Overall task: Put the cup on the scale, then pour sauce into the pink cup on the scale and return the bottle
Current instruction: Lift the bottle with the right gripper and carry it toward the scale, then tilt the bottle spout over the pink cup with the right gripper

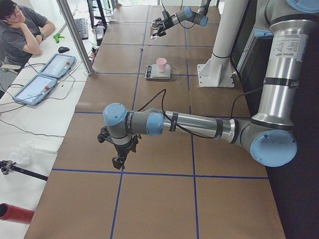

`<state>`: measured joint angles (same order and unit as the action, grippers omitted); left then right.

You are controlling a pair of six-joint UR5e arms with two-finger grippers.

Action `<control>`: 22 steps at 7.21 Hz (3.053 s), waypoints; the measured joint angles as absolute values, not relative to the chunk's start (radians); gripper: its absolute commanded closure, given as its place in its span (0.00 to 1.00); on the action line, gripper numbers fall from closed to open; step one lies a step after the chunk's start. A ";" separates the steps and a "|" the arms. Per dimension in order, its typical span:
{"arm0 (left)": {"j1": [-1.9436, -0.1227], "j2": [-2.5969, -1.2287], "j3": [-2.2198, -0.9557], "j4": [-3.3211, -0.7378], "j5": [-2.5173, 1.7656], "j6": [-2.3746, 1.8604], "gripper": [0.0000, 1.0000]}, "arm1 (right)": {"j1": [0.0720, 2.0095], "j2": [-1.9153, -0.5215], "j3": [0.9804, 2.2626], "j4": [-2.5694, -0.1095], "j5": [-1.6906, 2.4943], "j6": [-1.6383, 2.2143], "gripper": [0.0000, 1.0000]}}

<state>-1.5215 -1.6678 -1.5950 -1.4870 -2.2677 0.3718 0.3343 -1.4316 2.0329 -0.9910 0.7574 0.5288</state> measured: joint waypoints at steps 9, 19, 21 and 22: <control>-1.519 -1.665 -1.578 -1.489 -2.270 0.379 0.00 | 0.214 -1.219 1.878 -1.348 0.424 0.317 1.00; -1.519 -1.673 -1.577 -1.488 -2.272 0.379 0.00 | 0.184 -1.170 1.784 -1.477 0.212 -0.133 1.00; -1.519 -1.675 -1.577 -1.488 -2.272 0.379 0.00 | 0.184 -1.170 1.782 -1.479 0.189 -0.197 1.00; -1.519 -1.676 -1.576 -1.488 -2.272 0.379 0.00 | 0.184 -1.170 1.782 -1.479 0.180 -0.225 1.00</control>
